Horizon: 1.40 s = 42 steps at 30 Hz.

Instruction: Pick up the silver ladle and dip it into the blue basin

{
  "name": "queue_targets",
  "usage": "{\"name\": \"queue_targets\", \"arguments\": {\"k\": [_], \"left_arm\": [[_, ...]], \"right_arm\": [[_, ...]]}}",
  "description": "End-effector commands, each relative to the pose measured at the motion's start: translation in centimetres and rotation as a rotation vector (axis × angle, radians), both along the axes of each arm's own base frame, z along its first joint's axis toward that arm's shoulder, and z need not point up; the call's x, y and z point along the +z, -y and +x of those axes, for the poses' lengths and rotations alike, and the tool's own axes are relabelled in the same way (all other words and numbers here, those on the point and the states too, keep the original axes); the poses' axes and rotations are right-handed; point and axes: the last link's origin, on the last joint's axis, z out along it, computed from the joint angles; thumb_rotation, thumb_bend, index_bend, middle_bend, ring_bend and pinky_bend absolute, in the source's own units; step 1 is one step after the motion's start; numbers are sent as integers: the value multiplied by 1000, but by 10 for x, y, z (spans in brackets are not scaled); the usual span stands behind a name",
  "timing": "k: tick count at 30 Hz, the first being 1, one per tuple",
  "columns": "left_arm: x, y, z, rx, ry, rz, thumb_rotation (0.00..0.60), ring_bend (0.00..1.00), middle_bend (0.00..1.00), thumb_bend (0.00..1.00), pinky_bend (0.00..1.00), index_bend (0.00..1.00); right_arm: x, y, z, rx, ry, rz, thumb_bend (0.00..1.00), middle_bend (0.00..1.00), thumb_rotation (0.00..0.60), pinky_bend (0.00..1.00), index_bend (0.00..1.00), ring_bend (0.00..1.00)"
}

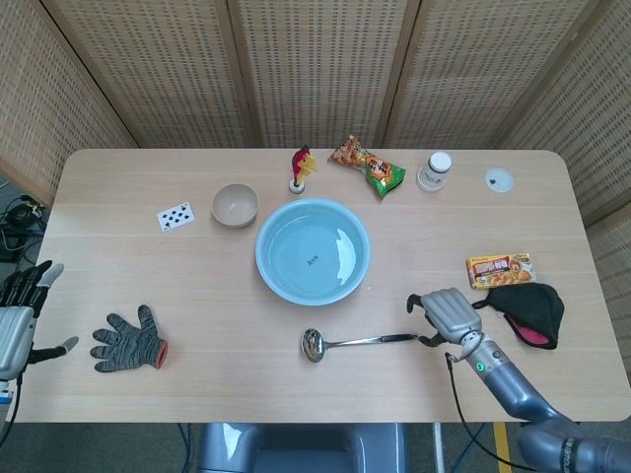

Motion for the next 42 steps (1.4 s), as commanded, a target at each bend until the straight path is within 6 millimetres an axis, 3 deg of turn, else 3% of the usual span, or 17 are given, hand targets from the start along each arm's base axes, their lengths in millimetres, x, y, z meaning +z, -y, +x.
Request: {"name": "queue_targets", "arguments": {"k": [1, 17, 42], "left_arm": [[1, 0, -1, 6, 0, 7, 600, 0, 0, 0, 0, 0], [4, 2, -3, 15, 2, 9, 600, 0, 0, 0, 0, 0], [2, -1, -5, 26, -11, 2, 600, 0, 0, 0, 0, 0]], "right_arm": [[-21, 6, 5, -10, -15, 34, 450, 1000, 600, 1000, 457, 1000], [-68, -3, 1, -11, -58, 59, 471, 1000, 600, 1000, 515, 1000], [-96, -3, -9, -57, -71, 87, 535, 1000, 600, 1000, 530, 1000]]}}
